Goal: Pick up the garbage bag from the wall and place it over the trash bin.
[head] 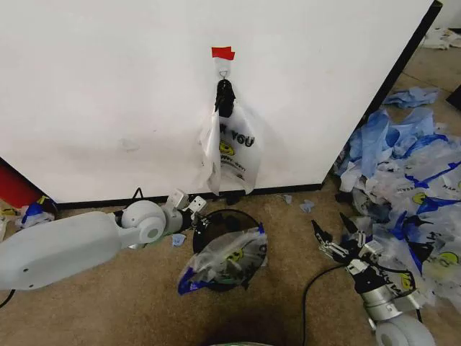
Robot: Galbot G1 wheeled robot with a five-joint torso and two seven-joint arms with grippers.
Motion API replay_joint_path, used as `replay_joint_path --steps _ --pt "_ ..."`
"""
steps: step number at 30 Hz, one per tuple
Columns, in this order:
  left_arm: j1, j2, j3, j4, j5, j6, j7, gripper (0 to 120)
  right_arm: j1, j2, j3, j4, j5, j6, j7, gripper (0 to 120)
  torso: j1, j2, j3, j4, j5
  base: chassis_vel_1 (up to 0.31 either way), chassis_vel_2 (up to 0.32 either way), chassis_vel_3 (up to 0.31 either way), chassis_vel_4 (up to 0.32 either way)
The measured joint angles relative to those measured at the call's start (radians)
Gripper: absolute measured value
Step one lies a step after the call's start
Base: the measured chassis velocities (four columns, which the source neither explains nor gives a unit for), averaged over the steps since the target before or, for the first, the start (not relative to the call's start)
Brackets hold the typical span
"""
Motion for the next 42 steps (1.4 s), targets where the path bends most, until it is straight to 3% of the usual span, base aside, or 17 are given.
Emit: replay_joint_path --steps 7,12,17,19,20,24,26,30,32,42 --pt "0.075 0.027 -0.080 -0.065 -0.109 -0.011 -0.174 1 0.006 -0.008 -0.003 -0.002 0.001 -0.003 0.000 100 0.000 0.000 0.000 -0.0003 0.0001 0.000 0.000 0.000 0.000" --pt "0.149 0.047 -0.184 -0.136 -0.262 -0.055 -0.321 1 0.007 -0.009 -0.010 -0.002 0.003 -0.003 -0.011 100 0.000 0.000 0.000 0.0000 -0.0002 0.000 0.000 0.000 0.000" --pt "0.360 0.062 -0.462 -0.266 -0.417 -0.100 -0.531 1 0.027 -0.011 -0.030 -0.009 0.004 -0.003 -0.015 100 0.000 0.000 0.000 -0.0001 0.0009 0.000 0.000 0.000 0.000" --pt "0.451 0.057 -0.549 -0.320 -0.452 -0.118 -0.593 1 0.035 -0.011 -0.041 -0.012 0.003 -0.003 -0.015 100 0.000 0.000 0.000 0.0001 -0.0009 0.000 0.000 0.000 0.000" --pt "0.451 0.057 -0.549 -0.320 -0.452 -0.118 -0.593 1 0.035 -0.011 -0.041 -0.012 0.003 -0.003 -0.015 100 0.000 0.000 0.000 0.0001 -0.0009 0.000 0.000 0.000 0.000" --pt "0.676 0.070 -0.773 -0.409 -0.469 -0.148 -0.658 0 0.052 -0.015 -0.067 -0.016 0.002 -0.003 -0.015 100 0.000 0.000 0.000 -0.0005 0.0000 0.000 0.000 0.000 0.000" --pt "0.781 0.083 -0.875 -0.432 -0.460 -0.170 -0.666 0 0.062 -0.021 -0.084 -0.014 0.018 -0.004 -0.015 100 0.000 0.000 0.000 0.0008 0.0003 0.000 0.000 0.000 0.000" --pt "0.847 0.076 -0.936 -0.436 -0.447 -0.206 -0.706 0 0.067 -0.031 -0.108 0.006 0.063 -0.021 -0.014 100 0.000 0.000 0.000 -0.0003 -0.0009 0.000 0.000 0.000 0.000" --pt "0.862 0.055 -0.959 -0.434 -0.445 -0.224 -0.746 0 0.073 -0.032 -0.121 0.011 0.069 -0.026 -0.012 100 0.000 0.000 0.000 -0.0002 0.0006 0.000 0.000 0.000 0.000" --pt "0.888 -0.044 -0.973 -0.411 -0.431 -0.296 -0.924 0 0.083 -0.039 -0.135 -0.002 0.047 -0.020 -0.014 100 0.000 0.000 0.000 -0.0005 0.0000 0.000 0.000 0.000 0.000"
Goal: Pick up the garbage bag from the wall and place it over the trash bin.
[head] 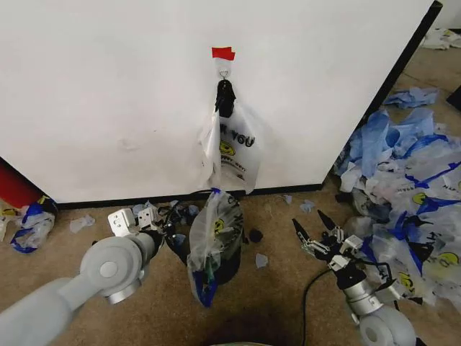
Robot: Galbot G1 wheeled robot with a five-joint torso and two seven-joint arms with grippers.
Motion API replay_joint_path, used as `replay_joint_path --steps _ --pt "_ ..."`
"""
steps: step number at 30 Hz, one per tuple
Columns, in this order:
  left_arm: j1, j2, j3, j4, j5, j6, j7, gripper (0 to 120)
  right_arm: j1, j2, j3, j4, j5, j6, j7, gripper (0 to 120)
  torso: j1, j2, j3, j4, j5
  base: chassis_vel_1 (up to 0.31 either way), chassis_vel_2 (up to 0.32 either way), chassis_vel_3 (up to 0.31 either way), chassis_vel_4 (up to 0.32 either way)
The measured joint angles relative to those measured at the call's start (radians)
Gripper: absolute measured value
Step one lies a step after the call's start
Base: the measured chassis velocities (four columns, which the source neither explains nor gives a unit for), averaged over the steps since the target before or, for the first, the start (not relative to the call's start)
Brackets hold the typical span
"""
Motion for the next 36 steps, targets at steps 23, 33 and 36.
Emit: replay_joint_path --steps 23,33,36 --pt "0.135 -0.107 -0.025 0.063 0.182 -0.092 -0.048 0 0.024 0.009 -0.023 -0.037 -0.030 0.012 -0.011 100 0.000 0.000 0.000 0.0002 0.0001 0.000 0.000 0.000 0.000" --pt "0.188 -0.129 -0.074 0.025 0.189 -0.076 -0.029 15 0.020 0.009 -0.015 -0.037 -0.035 0.012 -0.014 100 0.000 0.000 0.000 0.0002 0.0002 0.000 0.000 0.000 0.000" --pt "0.199 -0.129 -0.079 0.016 0.189 -0.074 -0.038 22 0.020 0.010 -0.015 -0.037 -0.036 0.012 -0.014 100 0.000 0.000 0.000 0.0003 0.0000 0.000 0.000 0.000 0.000"
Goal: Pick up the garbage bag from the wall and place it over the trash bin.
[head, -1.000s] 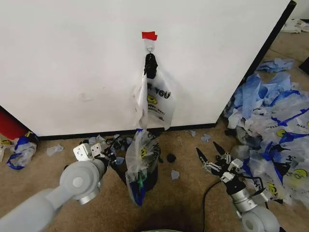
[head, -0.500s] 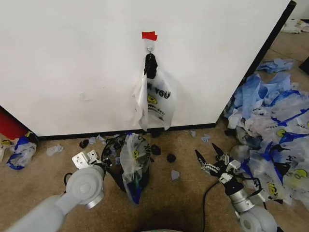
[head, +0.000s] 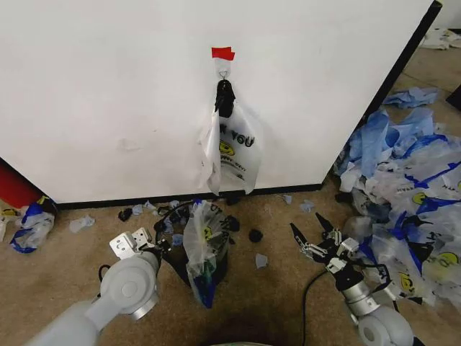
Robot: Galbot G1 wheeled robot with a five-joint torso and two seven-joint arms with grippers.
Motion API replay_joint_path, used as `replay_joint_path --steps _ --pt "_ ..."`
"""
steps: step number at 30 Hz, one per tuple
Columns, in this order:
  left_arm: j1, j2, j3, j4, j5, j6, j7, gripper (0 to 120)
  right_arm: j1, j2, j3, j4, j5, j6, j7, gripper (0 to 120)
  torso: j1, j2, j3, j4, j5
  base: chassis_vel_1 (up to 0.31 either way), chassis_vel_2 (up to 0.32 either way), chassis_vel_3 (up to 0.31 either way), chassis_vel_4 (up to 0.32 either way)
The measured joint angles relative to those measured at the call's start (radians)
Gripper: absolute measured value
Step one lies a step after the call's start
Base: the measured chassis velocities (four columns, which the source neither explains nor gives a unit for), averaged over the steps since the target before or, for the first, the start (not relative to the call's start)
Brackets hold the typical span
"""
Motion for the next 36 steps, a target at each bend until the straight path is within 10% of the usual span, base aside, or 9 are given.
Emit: replay_joint_path --steps 17,21,36 --pt "-0.018 0.111 -0.101 -0.082 0.078 -0.006 0.070 79 0.006 -0.103 -0.109 0.151 0.303 -0.147 0.049 100 0.000 0.000 0.000 -0.0007 0.0001 0.000 0.000 0.000 0.000" --pt "-0.035 0.191 -0.097 0.047 0.253 -0.075 0.348 98 0.153 -0.182 -0.216 0.324 0.550 -0.336 0.396 100 0.000 0.000 0.000 0.0005 -0.0004 0.000 0.000 0.000 0.000" --pt "-0.001 0.250 -0.046 0.225 0.519 -0.149 0.554 100 0.454 -0.167 -0.480 0.438 0.628 -0.697 0.960 100 0.000 0.000 0.000 0.0001 -0.0006 0.000 0.000 0.000 0.000"
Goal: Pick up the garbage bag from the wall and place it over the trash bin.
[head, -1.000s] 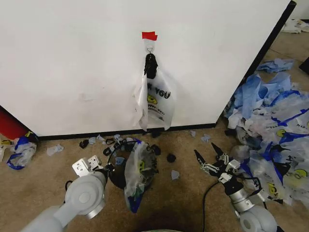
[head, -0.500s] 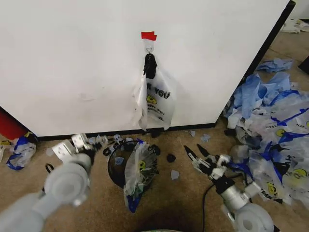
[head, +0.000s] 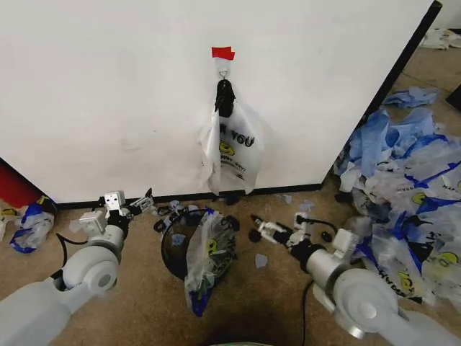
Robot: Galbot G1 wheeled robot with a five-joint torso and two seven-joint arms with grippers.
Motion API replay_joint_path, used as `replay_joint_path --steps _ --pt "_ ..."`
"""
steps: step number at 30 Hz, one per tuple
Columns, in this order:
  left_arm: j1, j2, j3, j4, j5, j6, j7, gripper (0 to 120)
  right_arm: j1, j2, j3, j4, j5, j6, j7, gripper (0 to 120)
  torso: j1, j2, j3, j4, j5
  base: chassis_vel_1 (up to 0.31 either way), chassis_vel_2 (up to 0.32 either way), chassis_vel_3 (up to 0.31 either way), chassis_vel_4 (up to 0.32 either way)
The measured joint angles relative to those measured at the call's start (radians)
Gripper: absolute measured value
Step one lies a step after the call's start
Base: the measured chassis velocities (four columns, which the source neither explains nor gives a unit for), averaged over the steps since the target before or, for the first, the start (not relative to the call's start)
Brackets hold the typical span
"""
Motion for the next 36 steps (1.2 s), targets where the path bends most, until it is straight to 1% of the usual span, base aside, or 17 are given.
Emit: replay_joint_path --steps 1,2,7,9,10,17,25,31,36 --pt "0.005 0.003 -0.001 0.002 0.004 0.000 -0.004 100 0.025 0.012 -0.034 -0.003 0.005 -0.014 0.024 100 0.000 0.000 0.000 0.0000 0.0004 0.000 0.000 0.000 0.000" --pt "0.005 0.003 -0.001 0.002 0.004 0.000 -0.004 100 0.025 0.012 -0.034 -0.003 0.005 -0.014 0.024 100 0.000 0.000 0.000 0.0000 0.0004 0.000 0.000 0.000 0.000" --pt "0.017 0.016 -0.003 0.007 0.011 -0.001 -0.022 100 0.136 0.073 -0.151 -0.052 0.031 -0.075 0.156 100 0.000 0.000 0.000 -0.0002 0.0006 0.000 0.000 0.000 0.000" --pt "0.021 0.018 -0.003 0.010 0.008 -0.002 -0.031 100 0.168 0.091 -0.176 -0.069 0.037 -0.087 0.188 100 0.000 0.000 0.000 -0.0001 0.0003 0.000 0.000 0.000 0.000" --pt "0.021 0.018 -0.003 0.010 0.008 -0.002 -0.031 100 0.168 0.091 -0.176 -0.069 0.037 -0.087 0.188 100 0.000 0.000 0.000 -0.0001 0.0003 0.000 0.000 0.000 0.000" --pt "0.049 0.006 -0.010 0.009 0.005 -0.002 -0.053 100 0.249 0.182 -0.229 -0.140 0.056 -0.130 0.265 100 0.000 0.000 0.000 0.0000 0.0005 0.000 0.000 0.000 0.000" --pt "0.067 0.001 -0.016 0.008 0.008 -0.002 -0.057 100 0.253 0.215 -0.260 -0.189 0.029 -0.153 0.291 100 0.000 0.000 0.000 -0.0002 0.0005 0.000 0.000 0.000 0.000" --pt "0.087 -0.014 -0.019 0.008 0.020 -0.007 -0.056 100 0.253 0.268 -0.283 -0.246 0.001 -0.153 0.299 100 0.000 0.000 0.000 -0.0001 0.0004 0.000 0.000 0.000 0.000" --pt "0.105 -0.027 -0.020 0.008 0.032 -0.012 -0.055 100 0.259 0.295 -0.294 -0.281 -0.004 -0.150 0.313 100 0.000 0.000 0.000 -0.0001 0.0005 0.000 0.000 0.000 0.000"
